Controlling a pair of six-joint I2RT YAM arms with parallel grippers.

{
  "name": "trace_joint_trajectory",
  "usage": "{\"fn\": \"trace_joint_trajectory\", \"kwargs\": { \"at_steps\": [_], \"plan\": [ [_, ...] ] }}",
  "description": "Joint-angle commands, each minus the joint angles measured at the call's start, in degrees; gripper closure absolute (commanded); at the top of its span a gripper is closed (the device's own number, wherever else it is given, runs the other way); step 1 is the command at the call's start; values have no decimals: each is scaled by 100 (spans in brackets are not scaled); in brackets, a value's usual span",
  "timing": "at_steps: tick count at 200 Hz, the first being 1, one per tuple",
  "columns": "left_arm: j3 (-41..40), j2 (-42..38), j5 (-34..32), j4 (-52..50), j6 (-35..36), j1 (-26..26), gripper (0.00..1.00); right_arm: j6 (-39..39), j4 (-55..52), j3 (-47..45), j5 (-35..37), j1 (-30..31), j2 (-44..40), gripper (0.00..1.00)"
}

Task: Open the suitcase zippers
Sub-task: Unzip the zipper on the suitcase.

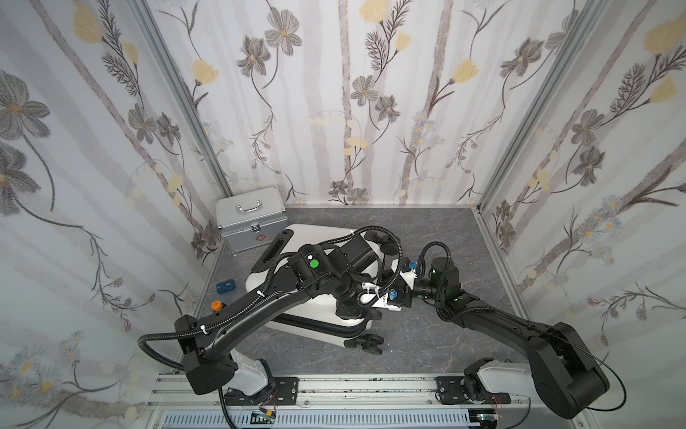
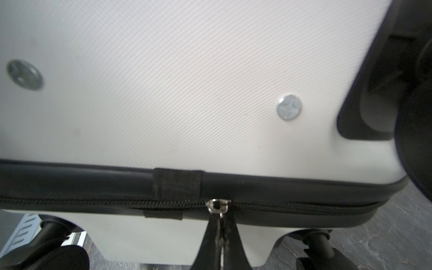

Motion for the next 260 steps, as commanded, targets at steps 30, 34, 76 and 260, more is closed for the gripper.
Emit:
{"fn": "trace_joint_trajectory", "kwargs": {
  "at_steps": [30,34,76,260],
  "plan": [
    [19,-116,537,630,62,3,100,797,735,6,613,-717,-32,100],
    [14,-128,558,617,61,-4,100,903,797,35,622,-827,4,100],
    [-67,-227,834,650,78,-8,100,1130,492,846,1014,-1301,733,100],
    [-196,833,-502,1991,-646,43,81,1387,-99,863,2111,-1651,-140,48]
  ]
}}
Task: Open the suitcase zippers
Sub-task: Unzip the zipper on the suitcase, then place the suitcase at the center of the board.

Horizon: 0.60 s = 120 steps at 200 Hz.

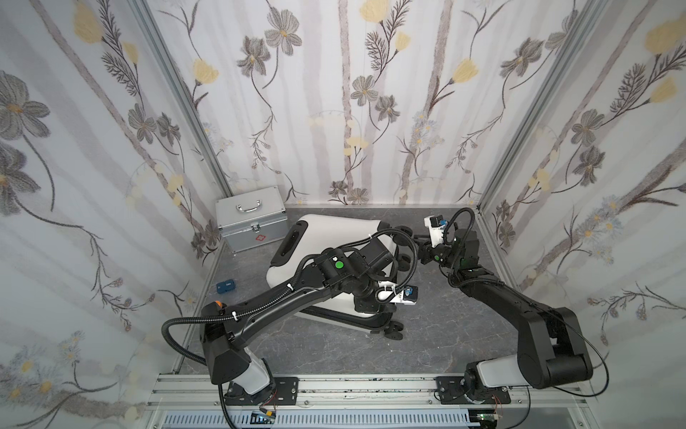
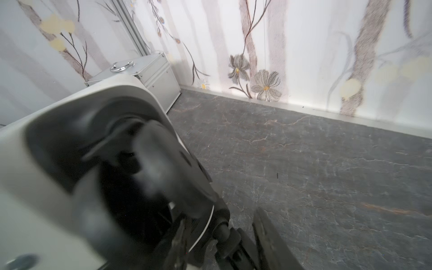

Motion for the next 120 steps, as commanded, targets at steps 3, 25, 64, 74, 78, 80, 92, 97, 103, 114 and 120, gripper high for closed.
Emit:
{"fn": "trace_joint_trajectory", "kwargs": {
  "at_steps": [3,25,64,74,78,80,92,97,103,114,120],
  "plan": [
    [148,159,-52,691,-448,64,74,-142,222,-462,384,5,-695,47],
    [223,130,14,922,-757,230,46,-366,-117,-745,218,18,-1321,38],
    [-189,-509,110,1403,-1103,733,29,-913,-461,-1066,-51,393,-2183,25],
    [-440,-769,25,1621,-1233,864,28,-1063,-662,-1051,-166,534,-2313,23],
    [-541,-895,-36,1707,-1283,928,28,-1107,-734,-1023,-249,584,-2351,23],
    [-618,-954,-74,1737,-1307,950,28,-1127,-791,-1014,-289,616,-2370,23],
    [-1025,-1307,-317,2044,-1525,1157,28,-1347,-1144,-928,-730,786,-2437,22],
    [-1233,-1457,-365,2183,-1622,1254,27,-1446,-1329,-898,-937,878,-2461,21],
    [-1428,-1643,-385,2318,-1727,1367,27,-1624,-1567,-876,-1109,1008,-2494,21],
    [-1837,-1993,-429,2602,-1893,1546,26,-1910,-1906,-880,-1348,1267,-2602,20],
    [-2036,-2156,-473,2721,-1964,1626,26,-1947,-1960,-935,-1343,1386,-2667,19]
  ]
}}
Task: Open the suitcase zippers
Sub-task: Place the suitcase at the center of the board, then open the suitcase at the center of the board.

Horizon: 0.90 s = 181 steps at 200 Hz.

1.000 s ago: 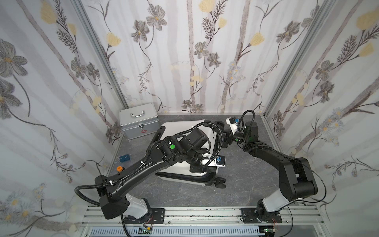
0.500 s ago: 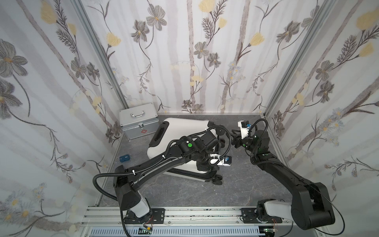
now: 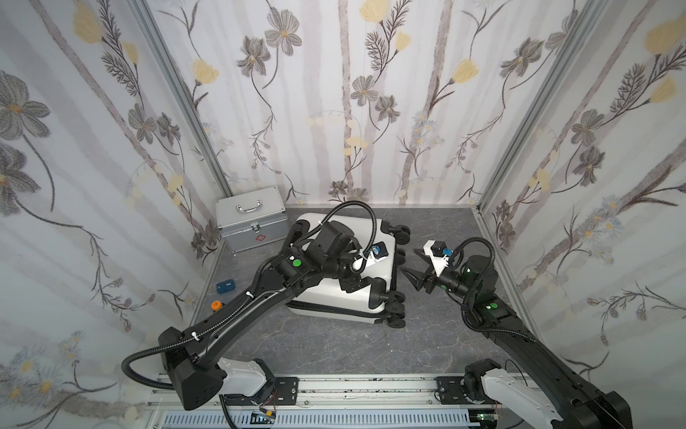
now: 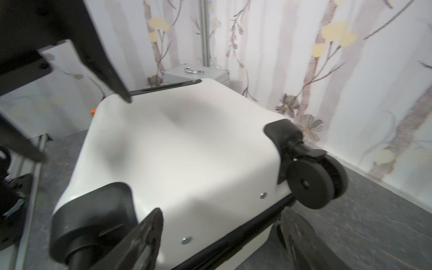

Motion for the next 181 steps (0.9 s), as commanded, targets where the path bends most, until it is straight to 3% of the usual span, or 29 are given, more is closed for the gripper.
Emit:
{"fn": "trace_joint_trajectory", "kwargs": {
  "at_steps": [1,28,55,57,59,63,104,111,125,157,172,181],
  "plan": [
    [-582,-547,-231,836,-520,256,26,-662,-772,-10,-711,367,-170,19],
    [-1122,-973,-584,920,-701,307,26,-747,-1213,-107,-627,753,-350,17],
    [-1467,-1169,-641,1056,-800,319,26,-777,-1611,-103,-71,994,-289,15],
    [-1483,-1176,-640,1067,-808,319,26,-774,-1624,-103,-48,1003,-272,12],
    [-1490,-1183,-627,1072,-816,320,26,-776,-1650,-101,-35,1001,-259,3],
    [-1522,-1187,-623,1089,-833,319,26,-758,-1667,-105,-6,1004,-215,0],
    [-1564,-1096,-626,1152,-872,329,26,-719,-1886,-184,-143,1223,-33,6],
    [-1571,-1063,-631,1157,-871,320,26,-668,-1825,-227,-66,1230,-43,11],
    [-1562,-1023,-615,1171,-880,320,26,-577,-1646,-288,-32,1226,-87,34],
    [-1562,-1029,-668,1179,-877,320,26,-393,-1530,-212,5,1226,-46,63],
    [-1554,-1062,-648,1104,-785,318,26,-278,-1518,6,102,1186,-72,87],
    [-1540,-1109,-502,1028,-657,324,27,-208,-1376,124,14,1112,-137,92]
  ]
}}
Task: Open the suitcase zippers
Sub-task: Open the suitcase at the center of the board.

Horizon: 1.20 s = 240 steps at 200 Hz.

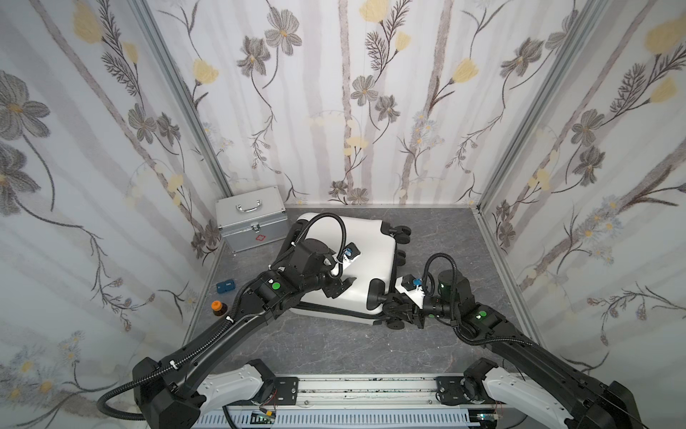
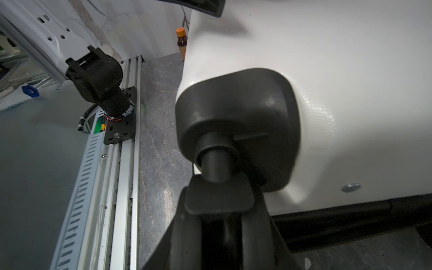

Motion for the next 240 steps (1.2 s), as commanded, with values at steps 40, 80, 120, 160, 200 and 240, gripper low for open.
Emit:
{"fn": "trace_joint_trajectory", "kwargs": {
  "at_steps": [40,80,120,160,200,240],
  "plan": [
    [-34,-470,870,-207,683,-4,29,1093,1911,513,-704,-721,-299,100],
    [-39,-606,1068,-844,1357,-98,31,1639,2179,951,-1058,-1121,-171,100],
    [-246,-744,1271,-1095,2008,-167,32,2069,2059,1636,-1441,-1406,78,100],
    [-236,-651,1318,-1525,2546,-274,34,2630,2446,1830,-1423,-1621,140,100],
    [-224,-361,966,-1855,3039,-352,35,3385,2871,1848,-1181,-1910,235,100],
    [-42,-67,1129,-2235,3381,-463,38,3926,3171,1926,-1227,-2190,397,100]
  ]
}}
